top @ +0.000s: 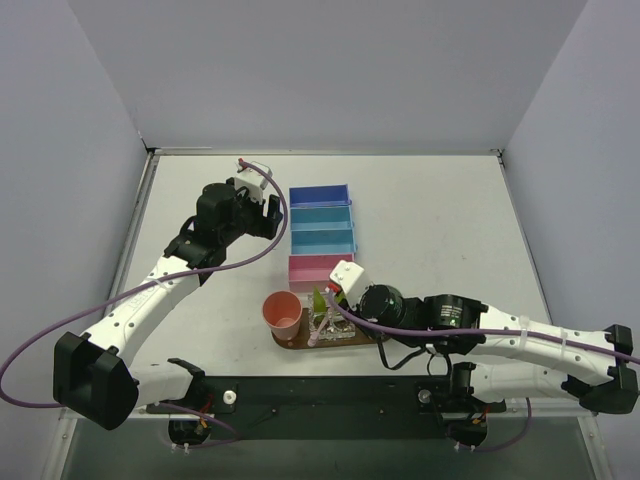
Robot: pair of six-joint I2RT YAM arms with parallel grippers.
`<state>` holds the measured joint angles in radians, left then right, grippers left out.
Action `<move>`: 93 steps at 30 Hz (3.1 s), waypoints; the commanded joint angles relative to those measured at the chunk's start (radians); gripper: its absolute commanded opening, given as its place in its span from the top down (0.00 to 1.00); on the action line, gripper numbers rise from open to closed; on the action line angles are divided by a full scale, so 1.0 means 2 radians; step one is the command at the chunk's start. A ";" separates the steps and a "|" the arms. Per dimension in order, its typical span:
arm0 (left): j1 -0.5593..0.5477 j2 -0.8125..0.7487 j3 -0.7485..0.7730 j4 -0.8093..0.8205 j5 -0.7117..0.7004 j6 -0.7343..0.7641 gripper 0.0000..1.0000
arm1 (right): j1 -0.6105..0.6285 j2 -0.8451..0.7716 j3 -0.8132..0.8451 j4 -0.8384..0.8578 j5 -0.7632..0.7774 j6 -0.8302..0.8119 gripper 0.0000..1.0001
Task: Prepare toiletry sets of a toothbrush and toothpaste on the tray
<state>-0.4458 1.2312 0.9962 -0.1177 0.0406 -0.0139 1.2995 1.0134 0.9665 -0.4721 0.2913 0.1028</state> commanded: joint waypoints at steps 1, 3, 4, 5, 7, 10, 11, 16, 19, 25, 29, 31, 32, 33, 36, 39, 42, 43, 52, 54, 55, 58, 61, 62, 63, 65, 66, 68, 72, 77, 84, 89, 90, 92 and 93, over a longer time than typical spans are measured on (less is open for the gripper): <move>0.000 0.000 0.005 0.007 0.001 0.004 0.23 | 0.008 0.006 -0.007 0.009 0.025 -0.004 1.00; 0.000 0.000 0.005 0.007 0.001 0.005 0.23 | 0.011 0.008 -0.008 0.010 0.030 -0.005 1.00; 0.000 0.001 0.004 0.007 0.001 0.005 0.23 | 0.012 0.010 -0.008 0.011 0.035 -0.004 1.00; -0.001 0.000 0.004 0.007 0.002 0.005 0.23 | 0.013 0.011 -0.009 0.011 0.037 -0.005 1.00; 0.000 0.001 0.004 0.007 0.001 0.004 0.23 | 0.016 0.015 -0.011 0.009 0.046 -0.005 1.00; 0.000 0.001 0.004 0.007 0.001 0.004 0.23 | 0.019 0.014 -0.011 0.009 0.051 -0.002 0.99; 0.000 0.001 0.004 0.007 0.001 0.005 0.22 | 0.019 0.013 -0.011 0.008 0.053 -0.002 0.98; 0.000 0.001 0.004 0.007 0.001 0.005 0.23 | 0.021 0.006 -0.012 0.007 0.056 0.000 0.86; 0.000 0.001 0.005 0.007 0.001 0.005 0.23 | 0.023 0.002 -0.012 0.006 0.055 0.001 0.78; 0.000 0.001 0.004 0.007 0.002 0.005 0.23 | 0.024 -0.003 -0.012 0.007 0.052 0.001 0.68; 0.000 0.000 0.005 0.007 0.001 0.005 0.23 | 0.024 -0.004 -0.012 0.011 0.046 -0.001 0.60; 0.000 0.000 0.005 0.007 0.002 0.005 0.23 | 0.023 -0.004 -0.012 0.011 0.045 -0.002 0.59; 0.000 0.000 0.005 0.007 0.001 0.005 0.23 | 0.024 -0.006 -0.012 0.011 0.045 -0.001 0.58; 0.000 -0.001 0.005 0.006 0.002 0.005 0.23 | 0.023 -0.006 -0.012 0.011 0.045 -0.002 0.58; 0.000 -0.001 0.005 0.007 0.002 0.005 0.23 | 0.024 -0.007 -0.012 0.012 0.045 0.000 0.57; 0.000 -0.002 0.004 0.007 0.002 0.004 0.23 | 0.024 -0.010 -0.011 0.014 0.045 0.002 0.55; 0.000 -0.002 0.005 0.007 0.003 0.005 0.23 | 0.023 -0.014 -0.009 0.017 0.045 0.004 0.53; 0.000 -0.002 0.005 0.007 0.003 0.005 0.23 | 0.021 -0.018 -0.009 0.019 0.045 0.005 0.52; 0.004 -0.010 0.000 0.014 0.010 -0.009 0.23 | -0.089 -0.045 -0.009 0.061 -0.084 0.019 0.45; 0.010 -0.013 -0.001 0.019 0.016 -0.018 0.23 | -0.126 -0.049 -0.012 0.080 -0.115 0.025 0.45; 0.012 -0.014 -0.002 0.020 0.018 -0.021 0.23 | -0.162 -0.049 -0.012 0.084 -0.130 0.025 0.45; 0.020 -0.017 -0.003 0.024 0.019 -0.032 0.23 | -0.240 -0.044 -0.015 0.109 -0.192 0.031 0.44; 0.033 -0.020 -0.002 0.019 0.010 -0.046 0.23 | -0.305 -0.033 -0.021 0.124 -0.245 0.041 0.44; 0.038 -0.023 -0.002 0.017 0.007 -0.050 0.23 | -0.349 -0.030 -0.022 0.126 -0.261 0.044 0.44; 0.048 -0.023 -0.001 0.016 0.002 -0.060 0.23 | -0.372 -0.024 -0.024 0.129 -0.281 0.047 0.44; 0.061 -0.027 -0.003 0.017 0.000 -0.073 0.22 | -0.443 -0.019 -0.029 0.140 -0.307 0.065 0.44; 0.076 -0.028 -0.003 0.017 -0.001 -0.083 0.22 | -0.465 -0.017 -0.031 0.143 -0.325 0.073 0.44; 0.091 -0.033 -0.003 0.013 -0.006 -0.092 0.21 | -0.511 -0.017 -0.039 0.154 -0.332 0.096 0.44; 0.125 -0.037 0.004 0.008 -0.007 -0.107 0.17 | -0.618 -0.037 -0.051 0.169 -0.332 0.131 0.44; 0.129 -0.062 0.008 0.018 -0.013 -0.089 0.13 | -0.649 -0.077 -0.056 0.172 -0.276 0.124 0.44; 0.114 -0.100 0.014 0.019 -0.067 -0.074 0.09 | -0.648 -0.164 -0.086 0.206 -0.195 0.094 0.44; 0.109 -0.119 0.004 0.032 -0.078 -0.072 0.08 | -0.648 -0.181 -0.097 0.218 -0.187 0.087 0.44; 0.108 -0.121 0.004 0.032 -0.080 -0.071 0.08 | -0.648 -0.179 -0.098 0.218 -0.187 0.087 0.44; 0.105 -0.124 0.004 0.032 -0.088 -0.068 0.08 | -0.648 -0.178 -0.097 0.218 -0.188 0.087 0.44; 0.103 -0.125 0.004 0.032 -0.090 -0.067 0.08 | -0.648 -0.176 -0.097 0.218 -0.189 0.087 0.44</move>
<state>-0.2268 1.0039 0.9913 -0.1051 -0.0967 -0.1699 0.0063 0.6491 0.7753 -0.0940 -0.1108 0.2939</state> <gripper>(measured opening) 0.915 0.559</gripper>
